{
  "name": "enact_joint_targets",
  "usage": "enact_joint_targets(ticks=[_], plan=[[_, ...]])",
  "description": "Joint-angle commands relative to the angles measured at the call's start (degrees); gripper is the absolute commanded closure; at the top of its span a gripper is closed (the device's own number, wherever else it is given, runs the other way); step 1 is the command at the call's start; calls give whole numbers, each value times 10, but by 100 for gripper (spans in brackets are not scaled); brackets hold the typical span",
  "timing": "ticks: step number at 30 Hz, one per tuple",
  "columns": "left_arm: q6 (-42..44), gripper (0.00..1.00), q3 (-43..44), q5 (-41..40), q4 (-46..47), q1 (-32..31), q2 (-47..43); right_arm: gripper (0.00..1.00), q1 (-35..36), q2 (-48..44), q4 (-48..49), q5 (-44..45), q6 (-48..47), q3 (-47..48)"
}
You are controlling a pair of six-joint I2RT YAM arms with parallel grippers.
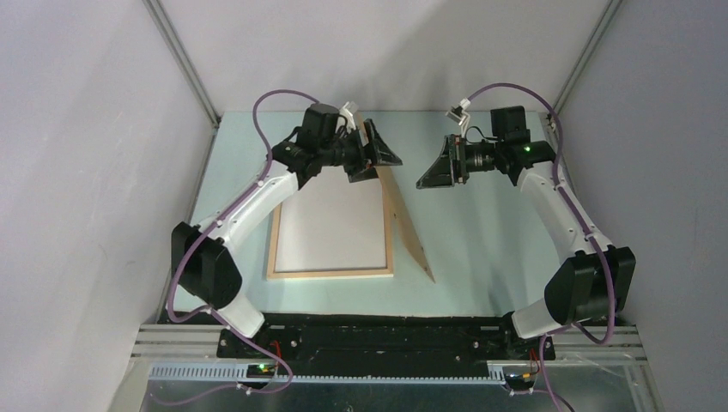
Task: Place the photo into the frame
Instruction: Turn over the photo frame item at the center of the board.
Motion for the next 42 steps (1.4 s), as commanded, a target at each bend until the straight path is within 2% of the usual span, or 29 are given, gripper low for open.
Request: enact_joint_targets(ticks=[1, 10, 15, 22, 24, 27, 29, 37, 42], plan=[[29, 22, -29, -26, 3, 21, -48, 17, -33, 2, 0, -1, -19, -5], [64, 44, -92, -53, 3, 43, -88, 18, -82, 18, -34, 1, -49, -11], [80, 61, -105, -59, 2, 51, -97, 18, -94, 21, -35, 3, -64, -24], [96, 75, -106, -65, 1, 58, -91, 19, -102, 32, -43, 7, -82, -35], [100, 81, -106, -64, 1, 60, -87, 19, -103, 35, -43, 9, -87, -42], [109, 96, -104, -62, 1, 66, -79, 19, -105, 40, -40, 14, -96, -54], [120, 100, -102, -52, 1, 69, -73, 19, -108, 43, -35, 17, -100, -63], [172, 100, -102, 42, 14, 93, -48, 19, -134, 59, 10, 19, -93, -110], [182, 100, -126, 98, 49, 115, -70, 20, -139, 52, 53, 25, -72, -141]])
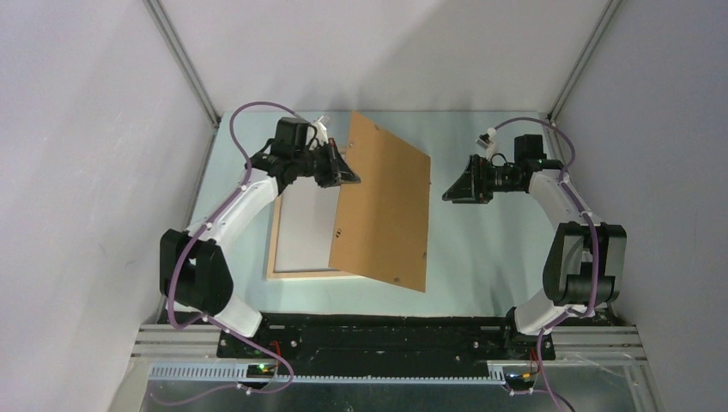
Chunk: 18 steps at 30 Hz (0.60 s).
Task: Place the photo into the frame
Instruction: Turn over the photo frame item at the center of the board.
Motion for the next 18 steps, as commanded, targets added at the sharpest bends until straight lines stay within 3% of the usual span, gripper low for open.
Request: enact_joint_targets(ticks=[1, 11, 18], plan=[[48, 100, -17, 73, 72, 20, -30, 20, -4, -7, 61, 0, 13, -15], [23, 100, -67, 157, 133, 63, -96, 20, -6, -10, 81, 4, 29, -17], [-1, 100, -93, 199, 162, 111, -121, 20, -1, -27, 121, 87, 66, -17]])
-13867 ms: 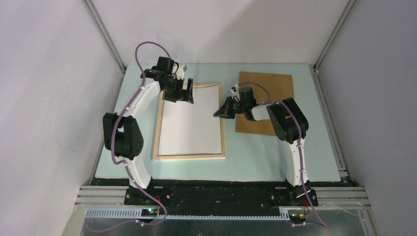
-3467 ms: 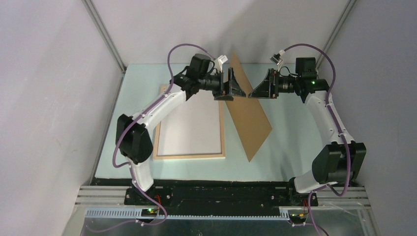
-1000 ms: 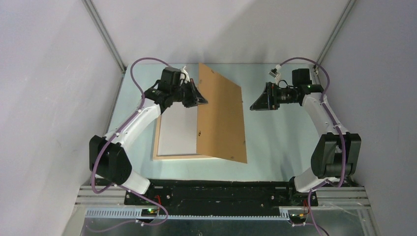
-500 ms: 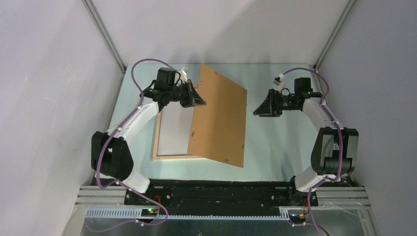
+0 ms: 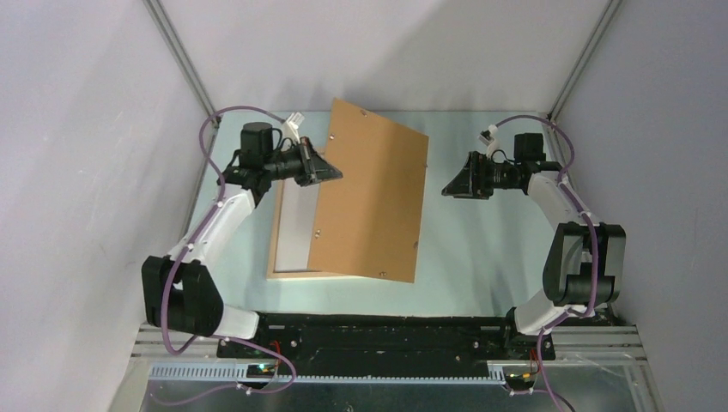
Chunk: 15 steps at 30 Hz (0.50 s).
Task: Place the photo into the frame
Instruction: Turn over the photo frame item at the center of the board.
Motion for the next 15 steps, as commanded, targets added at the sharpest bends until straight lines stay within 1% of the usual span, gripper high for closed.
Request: enact_joint_targets(ticks=[1, 3, 5, 7, 11, 15], plan=[[-22, 100, -5, 74, 66, 30, -41, 20, 5, -31, 57, 73, 25, 2], [-23, 100, -11, 88, 70, 36, -48, 20, 13, -35, 84, 97, 31, 3], [-22, 100, -16, 104, 71, 38, -54, 20, 19, -29, 92, 115, 30, 11], [-22, 100, -23, 117, 71, 40, -60, 20, 40, -13, 90, 127, 23, 32], [-20, 100, -37, 133, 72, 44, -75, 20, 64, 19, 102, 137, 26, 64], [-16, 100, -48, 137, 72, 46, -93, 20, 76, 41, 114, 126, 35, 89]])
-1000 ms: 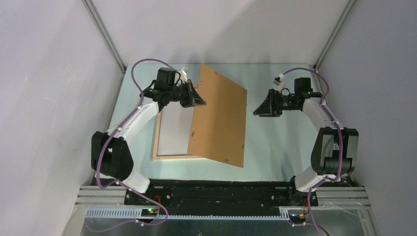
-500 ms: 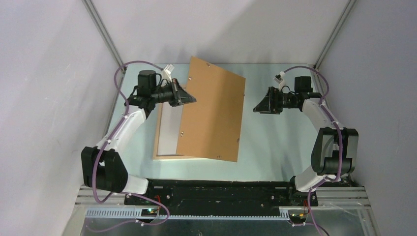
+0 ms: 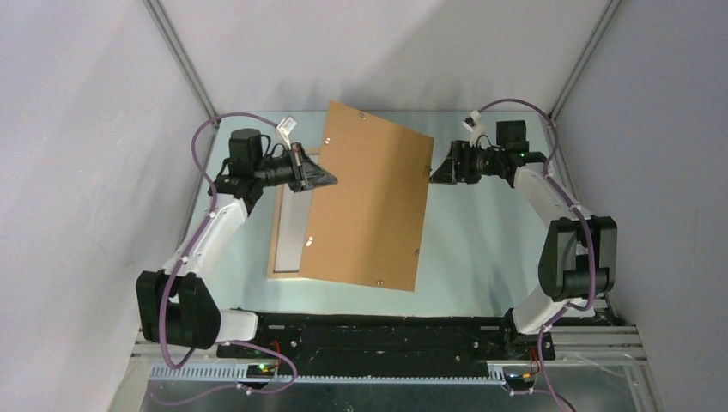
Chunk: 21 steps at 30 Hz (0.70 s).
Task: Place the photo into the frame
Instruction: Turn over the photo frame item at the center of the board.
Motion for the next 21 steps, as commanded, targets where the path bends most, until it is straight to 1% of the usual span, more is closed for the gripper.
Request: enact_joint_targets(ticks=[1, 10, 16, 21], plan=[[-11, 100, -2, 52, 43, 7, -45, 20, 11, 21, 35, 5, 12, 43], [-3, 100, -11, 53, 43, 7, -59, 20, 35, 37, 17, 16, -6, 79], [-3, 100, -13, 49, 43, 7, -57, 20, 44, 34, 10, 17, -13, 83], [-2, 100, -13, 47, 43, 7, -52, 20, 56, 23, -11, 36, -31, 83]])
